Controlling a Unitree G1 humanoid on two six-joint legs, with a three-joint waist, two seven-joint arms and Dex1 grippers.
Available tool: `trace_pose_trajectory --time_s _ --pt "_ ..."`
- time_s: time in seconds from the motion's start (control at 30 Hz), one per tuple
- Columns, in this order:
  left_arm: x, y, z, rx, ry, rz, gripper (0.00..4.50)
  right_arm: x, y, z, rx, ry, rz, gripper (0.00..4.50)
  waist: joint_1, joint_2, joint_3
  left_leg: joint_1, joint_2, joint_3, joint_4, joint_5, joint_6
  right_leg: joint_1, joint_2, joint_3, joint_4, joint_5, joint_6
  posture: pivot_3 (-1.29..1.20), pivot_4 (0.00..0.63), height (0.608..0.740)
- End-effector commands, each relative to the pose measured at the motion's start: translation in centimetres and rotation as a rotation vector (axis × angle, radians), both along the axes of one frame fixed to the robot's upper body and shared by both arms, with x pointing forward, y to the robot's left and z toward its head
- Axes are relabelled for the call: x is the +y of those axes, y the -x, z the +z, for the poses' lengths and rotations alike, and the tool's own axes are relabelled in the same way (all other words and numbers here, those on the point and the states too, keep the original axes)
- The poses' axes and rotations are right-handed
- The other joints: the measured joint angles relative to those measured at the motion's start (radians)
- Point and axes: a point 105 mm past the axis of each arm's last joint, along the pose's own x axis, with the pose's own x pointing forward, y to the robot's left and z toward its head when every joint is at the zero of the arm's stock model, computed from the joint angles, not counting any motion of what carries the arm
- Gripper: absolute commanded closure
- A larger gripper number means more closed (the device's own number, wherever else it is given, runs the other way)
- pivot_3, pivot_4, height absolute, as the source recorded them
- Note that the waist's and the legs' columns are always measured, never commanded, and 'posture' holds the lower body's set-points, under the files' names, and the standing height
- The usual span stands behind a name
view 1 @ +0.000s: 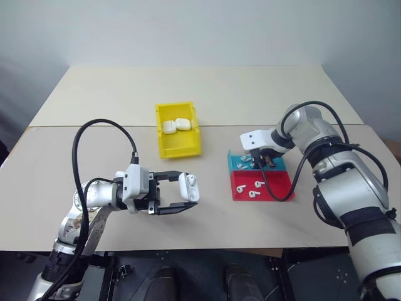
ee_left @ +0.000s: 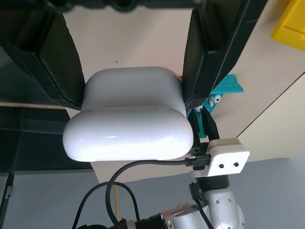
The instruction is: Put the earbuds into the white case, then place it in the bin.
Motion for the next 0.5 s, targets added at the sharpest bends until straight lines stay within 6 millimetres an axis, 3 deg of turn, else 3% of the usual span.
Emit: trace_pose_trajectory --time_s 0.03,0.27,0.43,0.5 --pt "-0.3 0.1 0.7 -0.033 0.001 -0.019 1.73 0.0 -0.1 1.0 -0.031 -0.020 0.012 3.87 0.000 0.000 0.000 0.000 0.000 0.000 0.000 0.000 0.000 0.000 0.000 0.000 0.000 0.000 0.000 0.00 0.150 0.740" --pt "-0.1 0.0 1.3 -0.040 0.013 -0.022 1.73 1.1 0.2 5.2 -0.071 -0.195 0.028 3.87 0.001 0.000 0.000 0.000 0.000 0.000 0.000 0.000 0.000 0.000 0.000 0.000 0.000 0.000 0.000 0.00 0.150 0.740" --pt "-0.4 -0.4 1.9 -0.054 0.045 -0.022 1.73 0.3 1.2 8.8 -0.109 -0.361 0.002 3.87 0.007 0.001 0.000 0.000 0.000 0.000 0.000 0.000 0.000 0.000 0.000 0.000 0.000 0.000 0.000 0.00 0.150 0.740" --pt "-0.7 -0.7 2.5 -0.059 0.067 -0.018 1.73 -0.1 2.0 11.0 -0.140 -0.504 -0.017 3.87 0.009 0.001 0.000 -0.001 0.000 0.000 0.000 0.000 0.000 0.000 0.000 0.000 0.000 0.000 0.000 0.00 0.150 0.740"
